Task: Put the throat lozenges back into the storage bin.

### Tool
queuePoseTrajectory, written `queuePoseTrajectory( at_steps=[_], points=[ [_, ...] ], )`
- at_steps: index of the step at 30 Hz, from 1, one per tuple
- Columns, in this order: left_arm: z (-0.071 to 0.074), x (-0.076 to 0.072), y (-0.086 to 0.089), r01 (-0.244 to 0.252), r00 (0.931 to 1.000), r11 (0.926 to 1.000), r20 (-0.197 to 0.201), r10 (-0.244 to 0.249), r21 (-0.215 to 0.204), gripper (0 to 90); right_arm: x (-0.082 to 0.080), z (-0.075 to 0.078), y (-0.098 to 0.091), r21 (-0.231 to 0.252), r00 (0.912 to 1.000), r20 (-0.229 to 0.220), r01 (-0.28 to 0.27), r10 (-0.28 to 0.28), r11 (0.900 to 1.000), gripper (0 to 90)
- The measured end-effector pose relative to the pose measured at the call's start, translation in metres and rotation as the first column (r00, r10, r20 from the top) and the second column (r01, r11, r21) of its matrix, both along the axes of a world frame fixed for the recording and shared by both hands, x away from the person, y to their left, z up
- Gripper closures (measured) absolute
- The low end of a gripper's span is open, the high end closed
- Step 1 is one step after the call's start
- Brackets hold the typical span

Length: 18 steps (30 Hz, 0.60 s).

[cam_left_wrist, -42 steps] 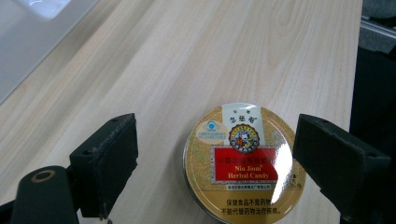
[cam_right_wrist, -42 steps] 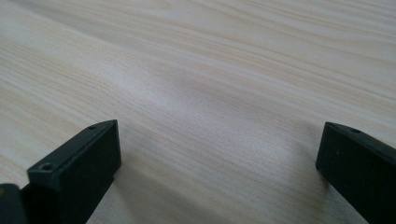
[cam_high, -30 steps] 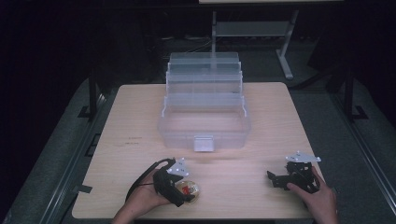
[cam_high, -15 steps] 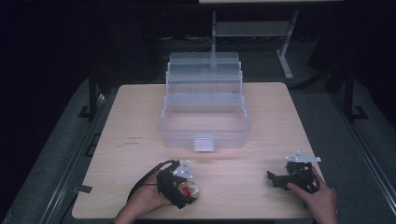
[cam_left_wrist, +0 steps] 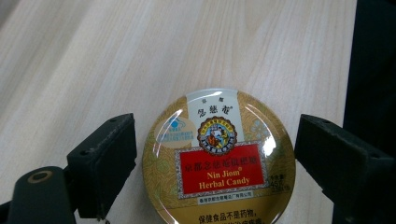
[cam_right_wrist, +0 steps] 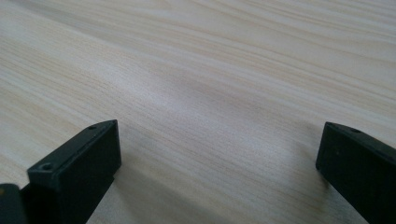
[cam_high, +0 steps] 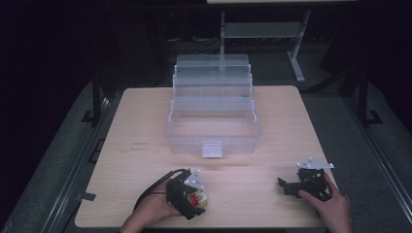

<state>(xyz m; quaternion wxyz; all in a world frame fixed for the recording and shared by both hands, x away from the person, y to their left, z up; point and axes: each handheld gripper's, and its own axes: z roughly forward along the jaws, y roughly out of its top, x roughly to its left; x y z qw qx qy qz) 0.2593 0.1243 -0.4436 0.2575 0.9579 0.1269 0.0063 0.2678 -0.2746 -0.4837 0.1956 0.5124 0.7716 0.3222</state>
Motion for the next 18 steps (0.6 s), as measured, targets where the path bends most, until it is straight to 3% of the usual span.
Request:
queuePoseTrajectory(
  at_steps=[11,18],
  points=[
    [-0.007,-0.0004,-0.0036,0.009,1.0,0.9982,-0.002,-0.009,0.059,13.3,0.0,0.0,0.0,0.0,1.0,0.0,0.0,0.0,1.0,0.0],
    [-0.0058,-0.0009,-0.0031,0.01,0.9999,0.9985,0.005,-0.01,0.054,18.2,0.0,0.0,0.0,0.0,1.0,0.0,0.0,0.0,1.0,0.0]
  ],
)
